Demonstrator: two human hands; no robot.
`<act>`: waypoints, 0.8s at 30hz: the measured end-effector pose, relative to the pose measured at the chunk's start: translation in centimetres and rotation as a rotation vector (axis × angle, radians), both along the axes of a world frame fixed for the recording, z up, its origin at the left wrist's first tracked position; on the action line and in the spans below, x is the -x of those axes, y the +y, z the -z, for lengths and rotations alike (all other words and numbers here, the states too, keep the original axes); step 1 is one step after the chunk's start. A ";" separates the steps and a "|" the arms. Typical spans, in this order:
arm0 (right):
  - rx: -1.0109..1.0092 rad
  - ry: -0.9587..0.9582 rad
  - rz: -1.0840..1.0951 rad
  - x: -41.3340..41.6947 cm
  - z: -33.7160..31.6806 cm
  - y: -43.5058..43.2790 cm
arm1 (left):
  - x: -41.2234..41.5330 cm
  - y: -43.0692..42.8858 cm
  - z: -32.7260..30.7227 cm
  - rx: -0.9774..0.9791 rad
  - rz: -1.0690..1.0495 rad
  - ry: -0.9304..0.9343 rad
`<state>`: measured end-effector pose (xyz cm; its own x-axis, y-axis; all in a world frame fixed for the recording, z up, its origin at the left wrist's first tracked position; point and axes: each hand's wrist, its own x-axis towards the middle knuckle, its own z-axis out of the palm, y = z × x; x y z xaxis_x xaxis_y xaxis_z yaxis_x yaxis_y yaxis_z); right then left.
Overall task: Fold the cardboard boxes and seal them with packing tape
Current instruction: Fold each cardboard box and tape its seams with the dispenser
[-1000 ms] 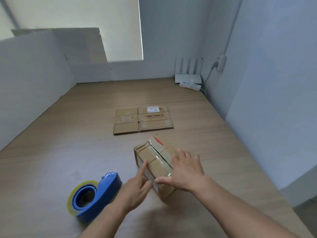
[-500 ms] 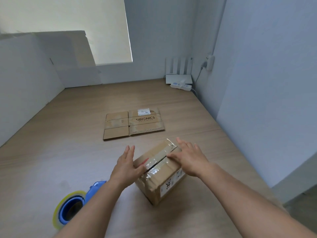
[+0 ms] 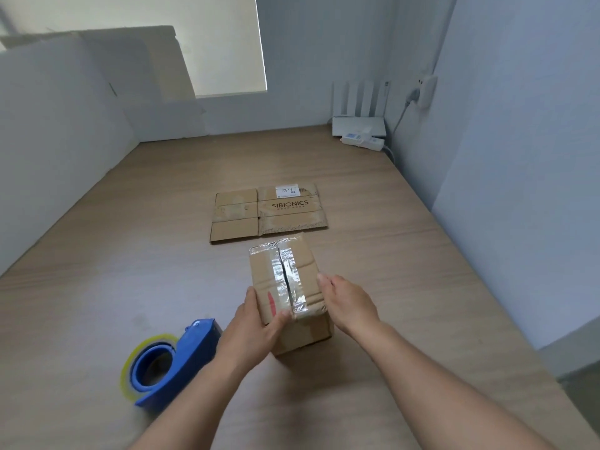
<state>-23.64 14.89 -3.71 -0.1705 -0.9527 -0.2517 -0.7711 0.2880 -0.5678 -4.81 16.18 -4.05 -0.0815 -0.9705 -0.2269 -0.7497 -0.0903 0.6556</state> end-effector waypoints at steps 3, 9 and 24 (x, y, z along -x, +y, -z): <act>-0.089 0.019 -0.023 -1.0 -0.1 0.7 | -0.1 0.1 -0.1 0.021 0.033 -0.028; -0.127 0.005 0.019 -1.5 0.2 1.1 | -0.8 -0.1 -0.4 0.007 0.035 -0.015; -0.095 -0.004 -0.014 -0.9 -0.2 0.1 | -10.8 2.9 2.5 -0.165 -0.321 -0.562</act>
